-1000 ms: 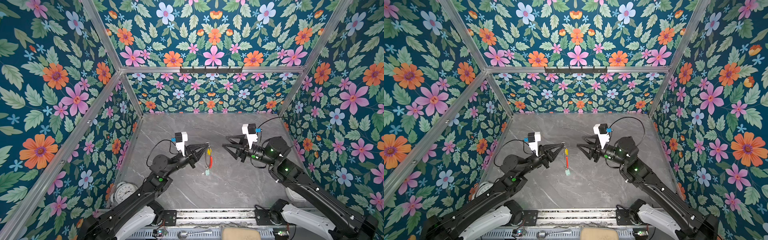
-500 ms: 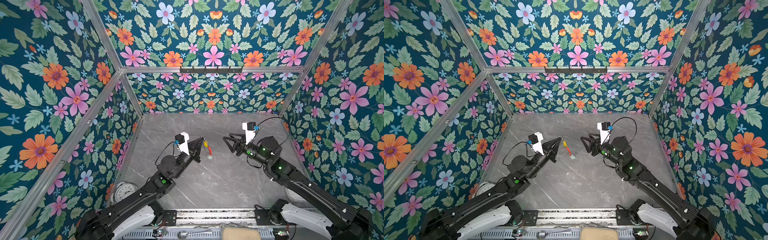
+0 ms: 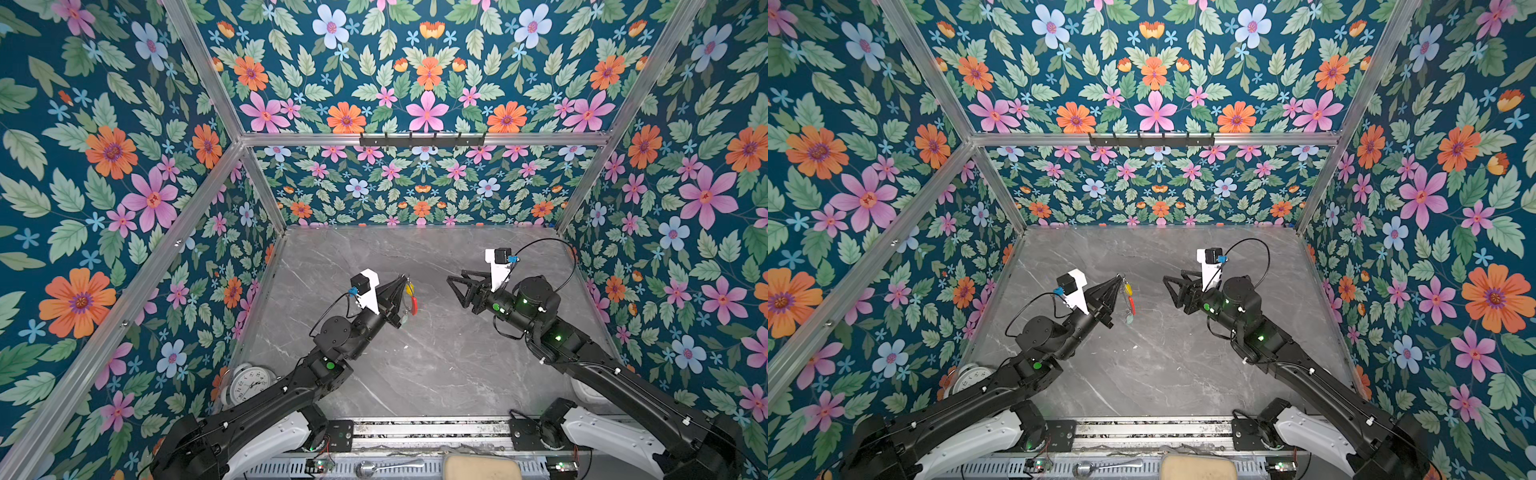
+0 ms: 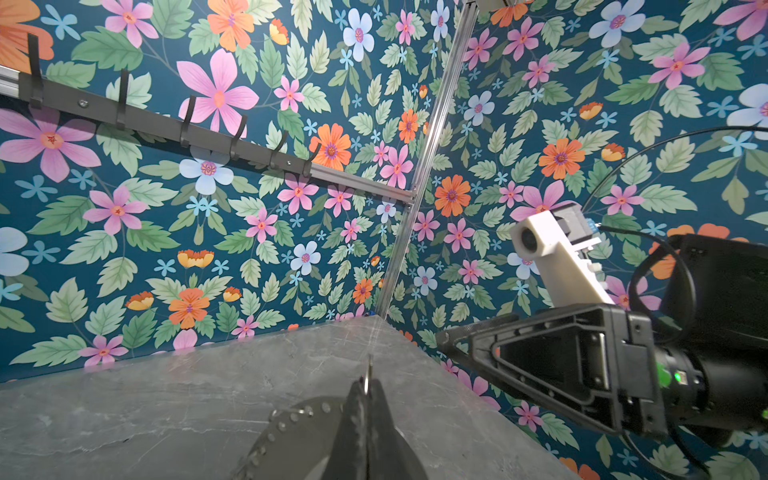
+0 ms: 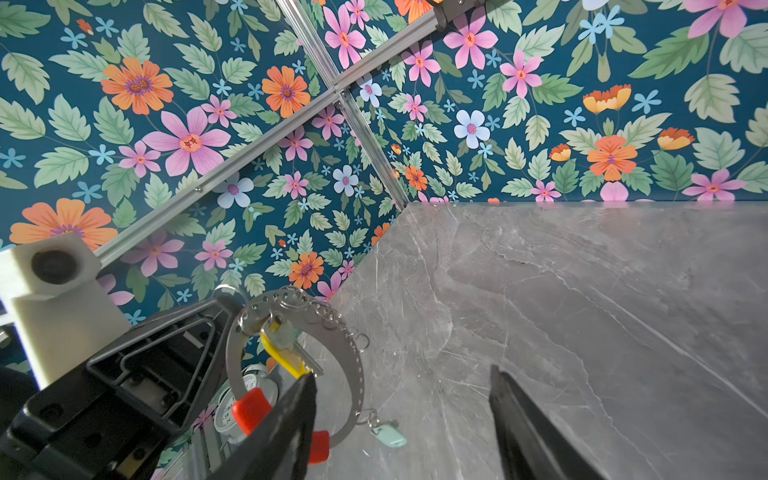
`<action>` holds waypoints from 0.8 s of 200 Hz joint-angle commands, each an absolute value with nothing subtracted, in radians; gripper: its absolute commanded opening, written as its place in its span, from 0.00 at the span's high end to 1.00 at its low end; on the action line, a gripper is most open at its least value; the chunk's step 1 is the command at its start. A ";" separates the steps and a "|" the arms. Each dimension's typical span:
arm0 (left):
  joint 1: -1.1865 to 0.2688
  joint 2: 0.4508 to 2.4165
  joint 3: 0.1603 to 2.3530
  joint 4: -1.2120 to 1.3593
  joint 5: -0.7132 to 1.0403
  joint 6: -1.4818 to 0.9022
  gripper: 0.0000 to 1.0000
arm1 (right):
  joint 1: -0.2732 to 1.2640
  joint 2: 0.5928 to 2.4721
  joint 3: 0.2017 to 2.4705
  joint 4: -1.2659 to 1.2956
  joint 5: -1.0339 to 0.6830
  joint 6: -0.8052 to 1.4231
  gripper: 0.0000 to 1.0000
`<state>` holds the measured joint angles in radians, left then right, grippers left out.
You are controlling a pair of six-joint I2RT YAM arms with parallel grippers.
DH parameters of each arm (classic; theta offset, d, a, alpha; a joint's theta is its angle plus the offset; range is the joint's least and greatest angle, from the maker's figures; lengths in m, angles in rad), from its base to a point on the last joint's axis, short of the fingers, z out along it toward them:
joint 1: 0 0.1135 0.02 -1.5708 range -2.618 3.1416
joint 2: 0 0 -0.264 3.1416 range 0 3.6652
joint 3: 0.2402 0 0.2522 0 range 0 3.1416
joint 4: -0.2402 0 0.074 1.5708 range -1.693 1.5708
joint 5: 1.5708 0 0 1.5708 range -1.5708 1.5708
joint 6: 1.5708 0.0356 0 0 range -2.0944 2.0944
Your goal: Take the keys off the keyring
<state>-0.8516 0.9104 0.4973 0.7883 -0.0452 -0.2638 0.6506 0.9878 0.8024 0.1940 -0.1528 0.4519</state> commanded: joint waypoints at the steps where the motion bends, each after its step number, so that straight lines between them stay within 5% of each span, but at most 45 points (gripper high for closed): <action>1: -0.851 0.909 0.497 0.855 0.007 -0.261 1.00 | 0.651 1.002 0.851 0.168 -0.245 0.415 0.33; 40: -0.851 0.944 0.535 0.865 0.186 -0.293 1.00 | 0.650 1.063 0.985 0.088 -0.615 0.292 0.44; 78: -0.851 0.967 0.558 0.922 0.387 -0.359 1.00 | 0.630 1.053 0.939 0.268 -0.806 0.354 0.43; 160: -0.851 0.971 0.536 1.008 0.447 -0.428 1.00 | 0.630 1.040 0.862 0.443 -0.804 0.482 0.63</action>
<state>-0.8516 0.9710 0.5407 0.9348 0.4206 -0.4053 0.6292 1.0508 0.8719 0.3477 -0.8074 0.4404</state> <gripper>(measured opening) 0.049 0.383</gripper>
